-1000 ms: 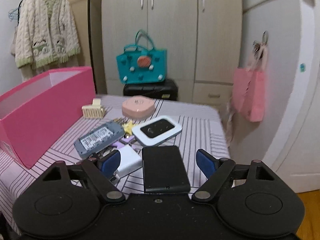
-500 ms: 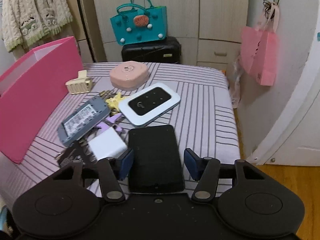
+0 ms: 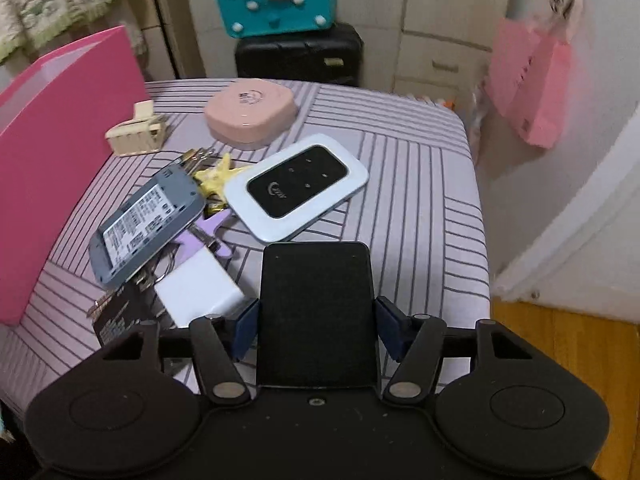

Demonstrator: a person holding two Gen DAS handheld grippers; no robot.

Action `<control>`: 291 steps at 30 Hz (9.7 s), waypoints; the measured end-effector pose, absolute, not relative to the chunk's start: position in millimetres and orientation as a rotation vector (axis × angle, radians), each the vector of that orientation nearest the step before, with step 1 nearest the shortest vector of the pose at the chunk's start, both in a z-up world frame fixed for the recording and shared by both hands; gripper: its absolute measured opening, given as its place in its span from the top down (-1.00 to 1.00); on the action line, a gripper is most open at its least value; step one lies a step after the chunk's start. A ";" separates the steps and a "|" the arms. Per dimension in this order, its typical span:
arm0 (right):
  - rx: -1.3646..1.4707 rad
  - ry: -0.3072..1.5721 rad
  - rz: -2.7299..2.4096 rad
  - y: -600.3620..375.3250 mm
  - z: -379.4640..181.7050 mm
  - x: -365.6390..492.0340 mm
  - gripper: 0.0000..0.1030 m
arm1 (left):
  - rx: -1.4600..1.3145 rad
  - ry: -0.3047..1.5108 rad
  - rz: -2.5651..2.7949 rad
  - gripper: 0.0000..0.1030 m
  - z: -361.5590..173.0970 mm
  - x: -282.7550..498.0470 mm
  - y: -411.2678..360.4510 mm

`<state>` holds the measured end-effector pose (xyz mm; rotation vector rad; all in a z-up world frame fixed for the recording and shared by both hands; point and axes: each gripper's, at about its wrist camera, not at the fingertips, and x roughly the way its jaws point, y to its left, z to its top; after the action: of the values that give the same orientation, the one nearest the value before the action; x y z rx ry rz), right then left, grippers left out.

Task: Organize rigid objects
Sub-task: 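Carry the black power bank into the pink box and open the right gripper, then move the right gripper back to the items and grasp the black battery, then carry the black battery into the pink box beside the power bank and release, then move the right gripper back and grasp the white charger cube, then carry the white charger cube into the pink box and open the right gripper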

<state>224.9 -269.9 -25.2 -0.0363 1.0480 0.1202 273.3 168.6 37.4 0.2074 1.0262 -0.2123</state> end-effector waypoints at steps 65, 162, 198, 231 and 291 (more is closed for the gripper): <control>-0.004 1.091 0.665 11.9 70.0 368.3 -0.40 | 0.098 1.091 -0.288 0.81 40.7 288.1 188.9; -0.102 1.054 0.486 -175.2 23.3 207.7 -0.06 | -0.019 1.040 -0.193 0.83 41.8 271.1 193.2; -0.299 1.104 0.606 20.9 21.2 378.7 -0.06 | -0.028 1.015 -0.209 0.88 50.7 268.3 198.9; -0.052 1.103 0.413 -182.0 119.4 219.2 -0.11 | -0.007 1.008 -0.201 0.88 51.3 262.7 193.8; 0.004 0.883 0.400 -192.5 47.5 197.7 -0.19 | 0.169 0.945 -0.215 0.87 39.1 251.4 173.0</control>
<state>197.7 -192.5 47.5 0.0039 0.8825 0.3995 251.4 173.0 39.1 0.1690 0.9455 -0.2153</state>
